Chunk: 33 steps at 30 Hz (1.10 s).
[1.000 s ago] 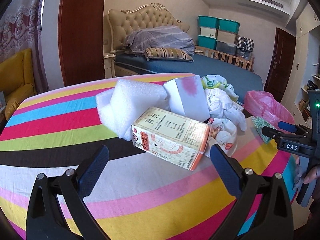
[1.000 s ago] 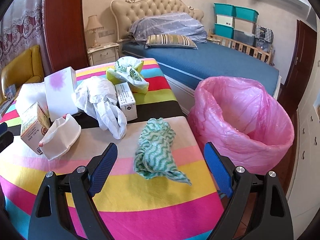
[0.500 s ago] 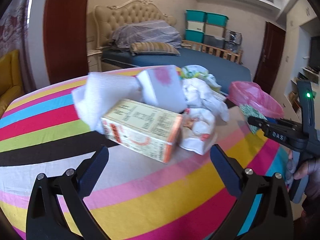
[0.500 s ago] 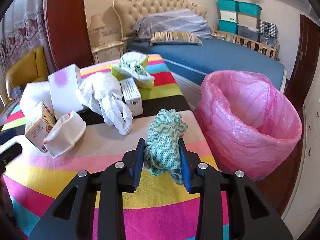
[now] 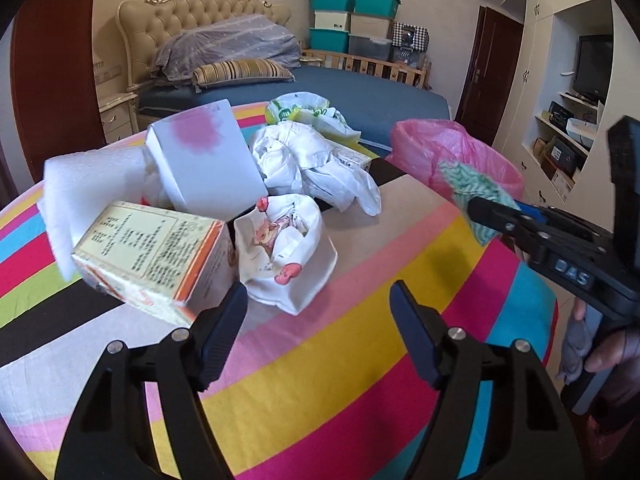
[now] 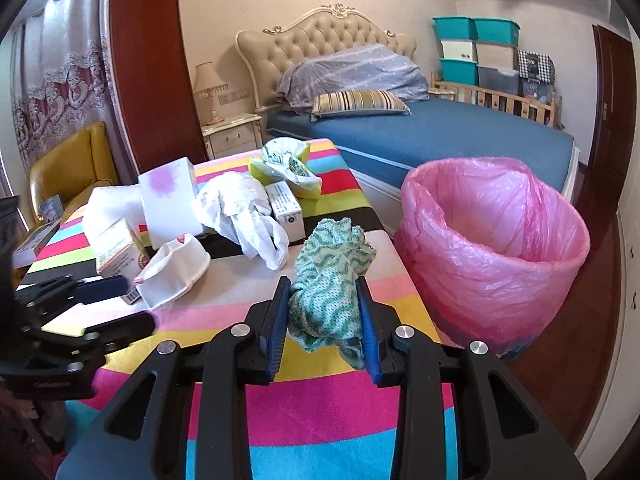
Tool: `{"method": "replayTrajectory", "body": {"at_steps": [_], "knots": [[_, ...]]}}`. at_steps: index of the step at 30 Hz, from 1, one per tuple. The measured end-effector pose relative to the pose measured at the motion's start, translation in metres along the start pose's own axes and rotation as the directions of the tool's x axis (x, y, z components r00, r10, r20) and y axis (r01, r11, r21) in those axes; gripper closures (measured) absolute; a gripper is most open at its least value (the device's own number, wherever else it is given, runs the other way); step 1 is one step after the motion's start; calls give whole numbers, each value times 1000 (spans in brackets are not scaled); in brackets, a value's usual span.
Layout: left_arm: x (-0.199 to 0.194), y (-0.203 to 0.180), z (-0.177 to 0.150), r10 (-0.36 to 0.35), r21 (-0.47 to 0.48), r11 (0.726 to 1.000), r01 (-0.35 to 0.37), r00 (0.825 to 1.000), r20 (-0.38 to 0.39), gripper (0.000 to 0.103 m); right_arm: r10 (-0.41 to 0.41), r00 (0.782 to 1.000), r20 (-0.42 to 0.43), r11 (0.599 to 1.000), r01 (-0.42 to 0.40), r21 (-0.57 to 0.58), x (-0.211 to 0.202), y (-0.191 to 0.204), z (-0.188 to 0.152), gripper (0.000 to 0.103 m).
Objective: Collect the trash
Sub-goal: 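Grasp the white cartoon-printed paper bag with the left tool, then carry the striped cloth with the right tool while the left tool carries the paper bag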
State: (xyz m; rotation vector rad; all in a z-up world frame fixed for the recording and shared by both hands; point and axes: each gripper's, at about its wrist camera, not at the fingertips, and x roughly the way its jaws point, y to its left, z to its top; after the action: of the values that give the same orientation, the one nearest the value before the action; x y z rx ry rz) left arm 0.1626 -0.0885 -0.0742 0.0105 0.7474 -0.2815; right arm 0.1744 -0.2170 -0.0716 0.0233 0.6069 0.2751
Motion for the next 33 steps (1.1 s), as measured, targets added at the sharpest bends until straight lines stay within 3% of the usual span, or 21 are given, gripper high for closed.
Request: {"method": "replayTrajectory", "body": {"at_steps": [12,16,20,33], "knots": [[40,22,22,24,-77,997,-31,995,-93,33,13,1000,1,1000,-13,21,-3,-3,-4,71],[44,18,25,7,-67,998,-14,995,-95,43,16,1000,0,1000,-16,24,-3,-3,-5,71],[35,11,25,1,-36,999,-3,999,-50,48,14,1000,0,1000,-14,28,-3,-2,-6,71],[5,-6,17,22,8,1000,-23,997,71,48,11,1000,2,999,-11,36,-5,-3,-13,71]]}}
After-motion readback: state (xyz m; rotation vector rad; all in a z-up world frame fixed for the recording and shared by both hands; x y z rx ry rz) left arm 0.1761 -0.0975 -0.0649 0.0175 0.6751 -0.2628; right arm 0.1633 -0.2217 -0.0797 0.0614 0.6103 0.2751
